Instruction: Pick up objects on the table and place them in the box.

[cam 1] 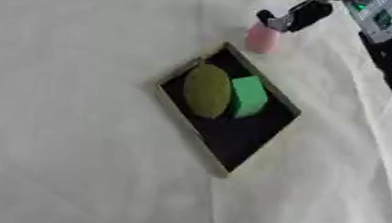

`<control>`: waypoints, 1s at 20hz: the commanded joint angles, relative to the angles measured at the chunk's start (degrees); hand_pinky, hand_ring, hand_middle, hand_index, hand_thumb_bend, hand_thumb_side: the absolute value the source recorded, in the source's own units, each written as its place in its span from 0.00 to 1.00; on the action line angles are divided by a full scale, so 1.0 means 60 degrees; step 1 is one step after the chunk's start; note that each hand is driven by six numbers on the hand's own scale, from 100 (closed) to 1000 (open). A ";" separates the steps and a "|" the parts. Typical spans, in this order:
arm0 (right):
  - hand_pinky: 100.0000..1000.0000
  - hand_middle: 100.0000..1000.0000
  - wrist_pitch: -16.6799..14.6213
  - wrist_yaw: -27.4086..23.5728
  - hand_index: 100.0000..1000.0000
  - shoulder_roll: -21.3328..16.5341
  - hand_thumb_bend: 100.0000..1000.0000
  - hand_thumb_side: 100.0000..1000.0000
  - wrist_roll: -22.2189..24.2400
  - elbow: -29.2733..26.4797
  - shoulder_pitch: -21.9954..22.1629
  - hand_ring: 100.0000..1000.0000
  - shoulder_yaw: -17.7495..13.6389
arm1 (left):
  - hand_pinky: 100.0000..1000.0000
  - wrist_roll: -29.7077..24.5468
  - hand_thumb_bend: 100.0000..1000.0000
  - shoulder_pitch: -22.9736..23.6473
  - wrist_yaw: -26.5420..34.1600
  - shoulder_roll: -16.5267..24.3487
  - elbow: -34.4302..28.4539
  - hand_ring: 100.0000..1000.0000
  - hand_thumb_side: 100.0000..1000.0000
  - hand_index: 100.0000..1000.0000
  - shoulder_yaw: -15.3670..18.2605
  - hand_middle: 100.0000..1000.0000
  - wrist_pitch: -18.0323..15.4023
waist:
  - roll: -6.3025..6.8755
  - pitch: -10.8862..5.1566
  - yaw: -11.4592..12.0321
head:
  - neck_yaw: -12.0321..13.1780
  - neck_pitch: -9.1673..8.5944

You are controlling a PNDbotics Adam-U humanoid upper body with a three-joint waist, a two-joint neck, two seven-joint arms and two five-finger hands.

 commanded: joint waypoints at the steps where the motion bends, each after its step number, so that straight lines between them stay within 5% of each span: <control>1: 0.93 0.80 -0.1389 0.0243 0.87 -0.0358 0.00 0.29 0.1425 0.0019 -0.0079 0.91 -0.0103 | 0.81 -0.0016 0.00 -0.0165 -0.0014 0.0200 -0.0076 0.84 0.64 0.89 0.0032 0.79 -0.0067 | 0.0097 -0.0178 0.0015 | 0.0020 0.0004; 10: 0.93 0.82 -0.1457 0.0566 0.88 -0.0406 0.00 0.31 0.1411 0.0183 0.0124 0.92 -0.0169 | 0.81 -0.0039 0.00 -0.0140 -0.0012 0.0199 -0.0057 0.84 0.64 0.89 0.0029 0.79 -0.0142 | 0.0153 -0.0120 0.0021 | 0.0074 -0.0270; 20: 0.93 0.84 -0.1360 0.1402 0.89 -0.0461 0.00 0.46 0.1131 0.0308 0.0193 0.93 -0.0311 | 0.81 -0.0126 0.00 -0.0091 0.0025 0.0184 -0.0078 0.84 0.64 0.88 0.0036 0.79 -0.0105 | 0.0137 -0.0060 0.0030 | 0.0080 -0.0304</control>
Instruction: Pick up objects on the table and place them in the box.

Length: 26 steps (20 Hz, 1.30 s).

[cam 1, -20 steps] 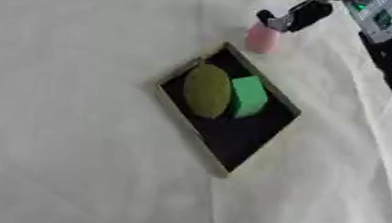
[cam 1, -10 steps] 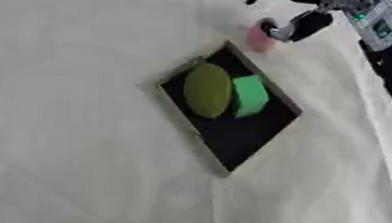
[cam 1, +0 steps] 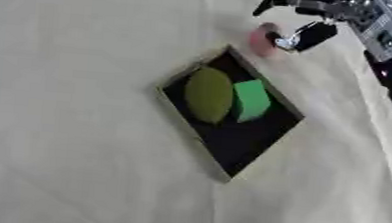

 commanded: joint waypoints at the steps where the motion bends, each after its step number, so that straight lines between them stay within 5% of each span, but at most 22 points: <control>1: 0.93 0.84 -0.1298 0.0448 0.89 -0.0366 0.00 0.43 0.1109 0.0048 -0.0132 0.93 -0.0163 | 0.81 -0.0082 0.00 -0.0084 0.0033 0.0181 -0.0139 0.84 0.64 0.88 0.0040 0.79 0.0005 | 0.0048 -0.0177 0.0021 | 0.0012 -0.0126; 18: 0.91 0.84 -0.1396 0.2260 0.89 -0.0193 0.06 0.59 0.0171 0.0594 -0.0164 0.93 -0.0295 | 0.81 -0.0335 0.00 -0.0092 0.0158 0.0189 -0.0091 0.85 0.64 0.87 0.0065 0.79 -0.0004 | 0.0023 0.0002 0.0111 | 0.0002 -0.0212; 26: 0.87 0.73 -0.1334 0.2878 0.83 -0.0093 0.00 0.52 -0.0802 0.0817 -0.0182 0.84 -0.0360 | 0.81 -0.0462 0.00 -0.0088 0.0218 0.0175 -0.0056 0.85 0.64 0.86 0.0087 0.79 -0.0013 | 0.0034 0.0095 0.0149 | -0.0062 -0.0243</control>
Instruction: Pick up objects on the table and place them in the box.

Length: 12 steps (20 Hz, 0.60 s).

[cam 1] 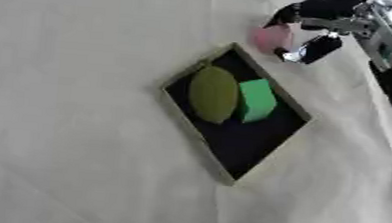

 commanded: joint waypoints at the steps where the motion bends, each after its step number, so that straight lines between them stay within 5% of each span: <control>1: 0.87 0.72 -0.0375 0.0142 0.83 -0.0135 0.00 0.52 -0.0009 0.0035 -0.0157 0.84 -0.0071 | 0.81 -0.0078 0.00 -0.0099 0.0061 0.0175 -0.0063 0.85 0.64 0.86 0.0083 0.79 -0.0011 | 0.0066 -0.0166 0.0013 | -0.0051 -0.0126; 5: 0.81 0.66 -0.0262 0.0457 0.77 -0.0144 0.08 0.56 -0.1197 -0.0180 -0.0179 0.79 -0.0026 | 0.81 -0.0181 0.00 -0.0107 0.0101 0.0152 -0.0064 0.85 0.64 0.86 0.0070 0.79 0.0009 | 0.0059 -0.0132 0.0030 | -0.0095 -0.0170; 7: 0.78 0.62 -0.0145 0.0694 0.73 -0.0110 0.00 0.48 -0.1973 -0.0120 -0.0153 0.75 -0.0016 | 0.81 -0.0218 0.00 -0.0105 0.0127 0.0152 -0.0052 0.85 0.64 0.86 0.0077 0.79 0.0016 | 0.0061 -0.0110 0.0048 | -0.0108 -0.0184; 12: 0.75 0.55 0.0098 0.0447 0.68 0.0001 0.00 0.29 -0.2957 0.0221 -0.0151 0.69 -0.0048 | 0.81 -0.0318 0.00 -0.0112 0.0170 0.0150 -0.0014 0.85 0.64 0.85 0.0069 0.79 0.0010 | 0.0074 -0.0072 0.0062 | -0.0109 -0.0180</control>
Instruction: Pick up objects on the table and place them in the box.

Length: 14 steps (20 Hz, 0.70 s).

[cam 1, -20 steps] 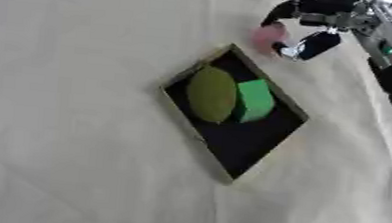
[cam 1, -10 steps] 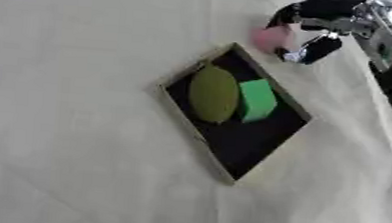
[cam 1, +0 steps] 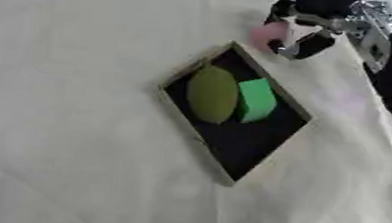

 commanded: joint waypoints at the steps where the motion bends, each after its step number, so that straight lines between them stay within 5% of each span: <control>1: 0.74 0.55 0.0069 -0.0193 0.67 -0.0150 0.00 0.28 -0.0374 0.0063 -0.0104 0.68 -0.0037 | 0.81 -0.0096 0.00 -0.0109 0.0054 0.0217 -0.0066 0.85 0.64 0.85 0.0068 0.79 -0.0001 | 0.0075 -0.0188 0.0006 | -0.0038 -0.0127; 14: 0.72 0.49 0.0285 -0.2056 0.64 -0.0509 0.00 0.14 -0.0576 -0.1137 0.0133 0.62 -0.0023 | 0.80 -0.0222 0.00 -0.0071 0.0113 0.0151 -0.0098 0.85 0.64 0.84 0.0049 0.79 0.0077 | 0.0115 -0.0352 -0.0085 | -0.0006 -0.0064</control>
